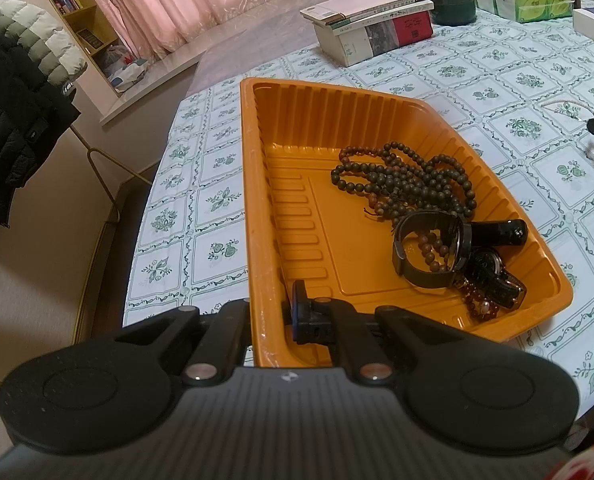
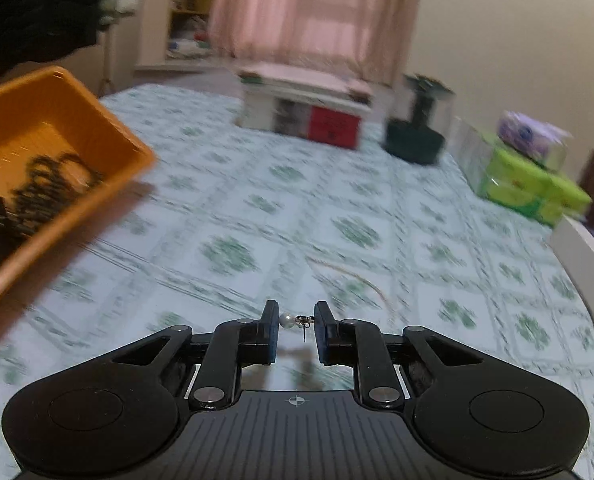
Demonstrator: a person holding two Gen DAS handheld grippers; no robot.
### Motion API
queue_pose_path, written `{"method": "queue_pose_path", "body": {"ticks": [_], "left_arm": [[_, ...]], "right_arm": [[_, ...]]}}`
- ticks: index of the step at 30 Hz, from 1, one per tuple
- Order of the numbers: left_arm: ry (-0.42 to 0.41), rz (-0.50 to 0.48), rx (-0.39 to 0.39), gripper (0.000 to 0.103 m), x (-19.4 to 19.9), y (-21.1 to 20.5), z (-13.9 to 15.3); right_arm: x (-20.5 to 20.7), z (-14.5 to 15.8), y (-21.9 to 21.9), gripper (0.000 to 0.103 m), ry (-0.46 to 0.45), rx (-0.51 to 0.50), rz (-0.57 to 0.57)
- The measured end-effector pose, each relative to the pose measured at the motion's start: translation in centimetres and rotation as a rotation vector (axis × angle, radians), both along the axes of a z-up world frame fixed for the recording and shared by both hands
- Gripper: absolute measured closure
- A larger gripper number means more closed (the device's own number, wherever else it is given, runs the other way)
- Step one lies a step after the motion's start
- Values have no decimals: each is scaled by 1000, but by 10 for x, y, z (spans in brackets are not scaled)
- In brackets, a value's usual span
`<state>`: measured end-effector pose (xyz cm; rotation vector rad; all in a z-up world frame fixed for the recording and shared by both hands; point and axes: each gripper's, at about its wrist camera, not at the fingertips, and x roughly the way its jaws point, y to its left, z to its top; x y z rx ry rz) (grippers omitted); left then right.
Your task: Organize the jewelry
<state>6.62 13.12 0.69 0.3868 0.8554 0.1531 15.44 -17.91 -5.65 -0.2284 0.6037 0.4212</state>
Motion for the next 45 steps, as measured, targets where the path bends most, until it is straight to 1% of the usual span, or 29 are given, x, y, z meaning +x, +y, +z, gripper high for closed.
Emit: {"method": "queue_pose_path", "body": {"ticks": [3,9,12,15,19,23,28,30,32,36,39,45], "left_arm": [[1,0,0,100,0,0,0],[-2,-2,-5,99,-1,0,-1],[-4,-2,-8,99,-2,0,-1],[-5,-3,-10,99,-2,1,-1],[-6,-4,-13,99,-1,1,-1],[-6,-4,-15,99,-1,2,-1],[-6,-4,-15,99,-1,2,-1],[-6,-4,-15,99,-1,2,-1],[-6,-3,-16,99,-1,2,-1],[-7,-1,-18,99,-1,2,-2],[-8,0,-18,99,-1,2,-2],[-9,-1,-15,100,-1,1,-2]], "right_arm": [[-15,19,24,84,-20,39,79],[-48,53,85,84,-39,121,312],[-61,55,111,84,-29,124,402],[-70,49,131,84,-5,110,471],[-73,41,144,84,16,97,495],[-73,38,144,84,23,95,498],[-69,37,143,84,71,143,516],[-70,38,139,81,75,149,498],[-70,36,133,76,76,151,472],[-72,33,111,74,98,174,393],[-73,29,87,73,105,182,293],[-69,18,27,73,106,174,33]]}}
